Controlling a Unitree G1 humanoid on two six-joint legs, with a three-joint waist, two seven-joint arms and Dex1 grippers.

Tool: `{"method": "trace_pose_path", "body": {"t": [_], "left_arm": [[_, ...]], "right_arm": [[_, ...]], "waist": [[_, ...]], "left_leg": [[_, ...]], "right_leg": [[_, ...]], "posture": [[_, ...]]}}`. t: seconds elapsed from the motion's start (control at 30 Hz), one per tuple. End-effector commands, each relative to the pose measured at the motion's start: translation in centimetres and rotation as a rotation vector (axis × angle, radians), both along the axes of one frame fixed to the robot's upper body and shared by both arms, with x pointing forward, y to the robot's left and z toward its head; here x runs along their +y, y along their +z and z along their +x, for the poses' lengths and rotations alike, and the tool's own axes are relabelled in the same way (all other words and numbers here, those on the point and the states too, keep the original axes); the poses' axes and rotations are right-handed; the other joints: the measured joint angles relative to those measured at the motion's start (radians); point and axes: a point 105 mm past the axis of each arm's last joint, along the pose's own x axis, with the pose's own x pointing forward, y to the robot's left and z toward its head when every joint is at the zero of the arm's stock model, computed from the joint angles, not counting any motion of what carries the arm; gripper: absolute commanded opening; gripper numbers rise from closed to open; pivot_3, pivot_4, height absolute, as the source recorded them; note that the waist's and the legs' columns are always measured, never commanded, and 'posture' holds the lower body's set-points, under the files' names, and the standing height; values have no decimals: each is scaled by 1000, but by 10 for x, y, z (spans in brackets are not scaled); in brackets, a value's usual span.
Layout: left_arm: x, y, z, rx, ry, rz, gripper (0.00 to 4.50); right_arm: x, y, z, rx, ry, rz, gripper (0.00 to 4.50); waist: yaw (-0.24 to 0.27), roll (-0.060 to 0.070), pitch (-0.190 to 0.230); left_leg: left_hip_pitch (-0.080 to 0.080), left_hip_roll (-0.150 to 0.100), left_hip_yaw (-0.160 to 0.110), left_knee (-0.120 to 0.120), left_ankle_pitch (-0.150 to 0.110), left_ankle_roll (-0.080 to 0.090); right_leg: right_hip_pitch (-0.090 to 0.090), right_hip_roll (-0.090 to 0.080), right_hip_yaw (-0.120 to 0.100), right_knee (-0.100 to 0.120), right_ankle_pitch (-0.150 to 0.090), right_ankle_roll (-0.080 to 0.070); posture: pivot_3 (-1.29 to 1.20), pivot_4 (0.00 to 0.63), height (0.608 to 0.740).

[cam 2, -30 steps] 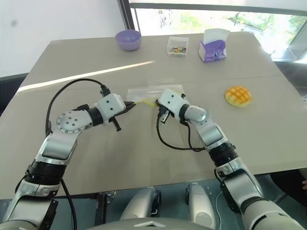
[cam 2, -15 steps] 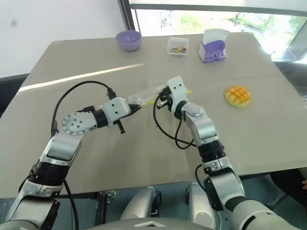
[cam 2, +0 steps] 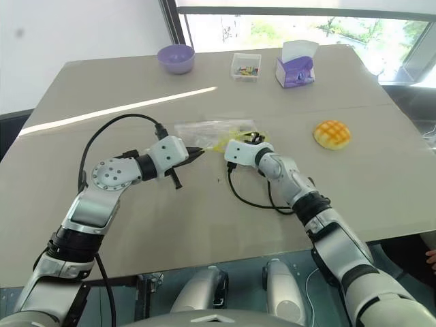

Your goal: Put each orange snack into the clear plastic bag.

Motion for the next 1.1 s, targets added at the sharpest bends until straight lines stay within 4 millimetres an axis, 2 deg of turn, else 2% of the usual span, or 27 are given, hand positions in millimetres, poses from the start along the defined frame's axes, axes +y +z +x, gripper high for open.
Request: {"method": "trace_pose_path", "body": {"t": [0.03, 0.47, 0.93, 1.03, 1.1], "left_arm": [[0, 16, 0, -50, 0, -17, 0], [3, 14, 7, -27, 68, -34, 0], [6, 9, 17, -11, 143, -29, 0], [7, 8, 18, -14, 159, -21, 0], [9, 8, 20, -16, 170, -20, 0]], "right_arm": [[-1, -1, 0, -8, -1, -13, 4465], [-15, 15, -1, -21, 4, 23, 4465], [-31, 39, -20, 111, 44, 265, 4465], [-35, 52, -33, 137, 102, 349, 4465], [-47, 61, -41, 166, 105, 433, 4465]], "waist": [[-1, 0, 0], [2, 0, 0], [4, 0, 0], [4, 0, 0], [5, 0, 0]], "left_leg": [[0, 0, 0, 0, 0, 0], [1, 0, 0, 0, 0, 1], [1, 0, 0, 0, -1, 1], [0, 0, 0, 0, -1, 1], [0, 0, 0, 0, -1, 1]], "right_leg": [[0, 0, 0, 0, 0, 0], [0, 0, 1, 1, 0, 0], [0, 0, 1, 1, 0, 0], [0, 0, 0, 1, 0, 0], [0, 0, 0, 0, 0, 0]], "posture": [[0, 150, 740], [0, 150, 740], [0, 150, 740], [0, 150, 740], [0, 150, 740]]}}
